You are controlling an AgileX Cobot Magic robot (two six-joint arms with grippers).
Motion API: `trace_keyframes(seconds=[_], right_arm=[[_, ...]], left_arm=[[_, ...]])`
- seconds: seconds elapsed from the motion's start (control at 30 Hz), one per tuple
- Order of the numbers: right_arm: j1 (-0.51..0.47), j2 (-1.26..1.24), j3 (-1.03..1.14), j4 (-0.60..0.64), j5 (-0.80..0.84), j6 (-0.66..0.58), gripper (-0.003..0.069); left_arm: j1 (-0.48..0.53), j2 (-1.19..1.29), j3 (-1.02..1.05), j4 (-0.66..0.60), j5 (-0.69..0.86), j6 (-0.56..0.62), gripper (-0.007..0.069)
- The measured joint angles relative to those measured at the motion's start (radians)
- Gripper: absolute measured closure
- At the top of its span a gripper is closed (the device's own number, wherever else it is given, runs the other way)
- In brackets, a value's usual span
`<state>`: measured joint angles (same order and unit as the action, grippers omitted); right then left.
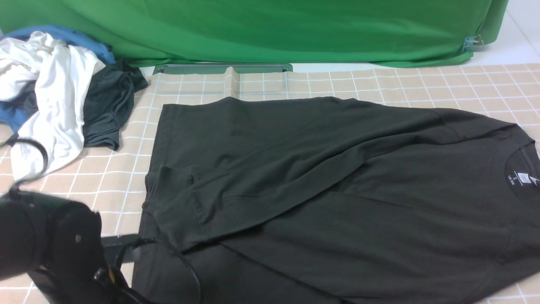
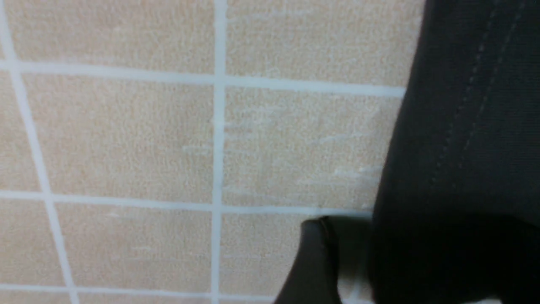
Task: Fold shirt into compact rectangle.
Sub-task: 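Grasp the near edge of the shirt at its hem and shoulder corners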
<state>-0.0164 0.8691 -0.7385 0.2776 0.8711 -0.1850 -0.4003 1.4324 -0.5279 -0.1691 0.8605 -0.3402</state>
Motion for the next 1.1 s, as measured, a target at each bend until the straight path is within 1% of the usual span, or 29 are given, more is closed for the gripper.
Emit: trace_keyframes(seconds=[0.1,0.17,0.23,0.27,0.3,0.37,0.4,0.43,0.6,0.67,0.7,0.77,0.83,0.9,0.97,1.0,1.07,1.1], right_arm=[[0.0,0.014,-0.031,0.015,0.061,-0.023,0.0567],[0.0,0.025,-0.049,0.02,0.095,-0.028,0.0567],[0.0,0.044,-0.072,0.027,0.146,-0.029,0.0567],[0.0,0.059,-0.085,0.031,0.184,-0.029,0.0567],[0.0,0.07,-0.09,0.032,0.201,-0.029,0.0567],[0.0,0.096,-0.102,0.033,0.252,-0.029,0.0567],[0.0,0.114,-0.108,0.033,0.282,-0.029,0.0567],[0.0,0.127,-0.112,0.033,0.303,-0.029,0.0567],[0.0,0.18,-0.113,0.018,0.339,-0.028,0.0567],[0.0,0.188,-0.113,-0.005,0.339,-0.02,0.0567],[0.0,0.197,-0.113,-0.029,0.34,0.0,0.0566],[0.0,0.21,-0.113,-0.047,0.343,0.006,0.0558],[0.0,0.237,-0.113,-0.06,0.346,0.009,0.0509],[0.0,0.267,-0.103,-0.067,0.333,0.009,0.0435],[0.0,0.289,-0.085,-0.075,0.317,0.01,0.0377],[0.0,0.296,-0.08,-0.078,0.31,0.011,0.0365],[0.0,0.337,-0.035,-0.089,0.269,0.023,0.0308],[0.0,0.352,-0.022,-0.091,0.256,0.029,0.0293]], left_arm=[[0.0,0.0,0.006,0.003,-0.009,-0.001,0.0127],[0.0,0.0,0.007,0.011,-0.009,0.003,0.017],[0.0,0.0,0.008,0.019,-0.005,0.012,0.0296],[0.0,-0.002,0.008,0.019,-0.007,0.027,0.0386],[0.0,-0.003,0.008,0.015,-0.013,0.039,0.0449],[0.0,-0.012,0.008,0.008,-0.019,0.061,0.0539],[0.0,-0.019,0.01,0.003,-0.024,0.071,0.0569],[0.0,-0.026,0.015,0.002,-0.03,0.081,0.0584],[0.0,-0.132,0.026,0.003,-0.021,0.101,0.059],[0.0,-0.183,0.026,0.004,-0.009,0.101,0.059],[0.0,-0.252,0.026,0.009,0.001,0.099,0.059],[0.0,-0.29,0.026,0.015,0.006,0.091,0.059],[0.0,-0.367,0.026,0.038,0.024,0.06,0.059],[0.0,-0.405,0.026,0.07,0.054,0.027,0.059],[0.0,-0.418,0.026,0.092,0.086,0.009,0.0589],[0.0,-0.418,0.026,0.097,0.095,0.004,0.0589],[0.0,-0.42,0.026,0.124,0.117,-0.018,0.0589],[0.0,-0.42,0.026,0.128,0.119,-0.021,0.0589]])
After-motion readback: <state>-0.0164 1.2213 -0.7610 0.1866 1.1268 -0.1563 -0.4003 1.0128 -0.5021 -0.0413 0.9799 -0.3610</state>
